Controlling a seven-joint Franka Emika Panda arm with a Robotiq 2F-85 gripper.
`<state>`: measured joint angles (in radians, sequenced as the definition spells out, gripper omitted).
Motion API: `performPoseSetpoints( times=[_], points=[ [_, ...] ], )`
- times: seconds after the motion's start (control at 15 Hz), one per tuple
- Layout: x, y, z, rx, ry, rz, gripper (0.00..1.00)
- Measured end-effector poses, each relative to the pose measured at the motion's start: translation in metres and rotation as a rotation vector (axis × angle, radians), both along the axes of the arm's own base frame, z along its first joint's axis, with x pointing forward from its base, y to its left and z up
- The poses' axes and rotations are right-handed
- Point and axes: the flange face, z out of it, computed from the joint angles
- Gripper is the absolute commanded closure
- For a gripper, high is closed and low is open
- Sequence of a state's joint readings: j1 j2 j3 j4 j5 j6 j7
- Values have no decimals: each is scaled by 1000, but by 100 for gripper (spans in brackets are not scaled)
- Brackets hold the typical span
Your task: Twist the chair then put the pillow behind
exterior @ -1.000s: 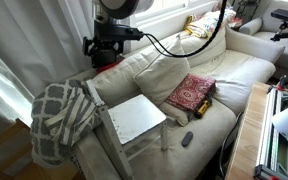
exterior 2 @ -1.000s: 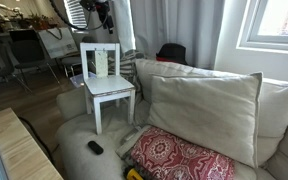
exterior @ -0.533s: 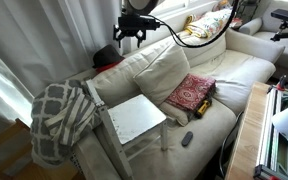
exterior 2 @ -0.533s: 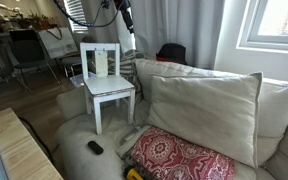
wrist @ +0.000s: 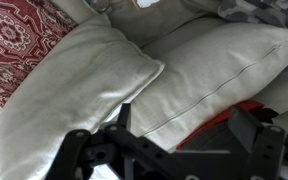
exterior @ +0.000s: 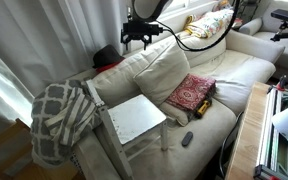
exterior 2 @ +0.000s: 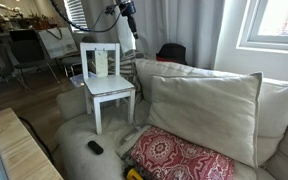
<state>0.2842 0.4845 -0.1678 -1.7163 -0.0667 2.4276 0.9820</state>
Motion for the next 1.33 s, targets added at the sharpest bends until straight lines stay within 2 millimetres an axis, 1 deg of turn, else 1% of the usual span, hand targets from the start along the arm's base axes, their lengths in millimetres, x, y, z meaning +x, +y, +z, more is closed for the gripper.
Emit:
performPoseSetpoints(
  times=[0.13, 0.2, 0.27, 0.4, 0.6, 0.73, 0.87, 1.07, 1.33],
  points=[
    [1, -3, -1, 5, 7, -26, 0],
    [4, -10, -6, 6, 25, -73, 0],
    [8, -22, -13, 6, 40, -123, 0],
    [20, -55, -35, 2, 72, -223, 0],
    [37, -106, -76, 3, 116, -376, 0],
    [46, -134, -101, 17, 127, -455, 0],
    [53, -157, -123, 25, 127, -507, 0],
    [62, -179, -151, 34, 99, -537, 0],
    [67, -188, -187, 42, 91, -586, 0]
  ],
)
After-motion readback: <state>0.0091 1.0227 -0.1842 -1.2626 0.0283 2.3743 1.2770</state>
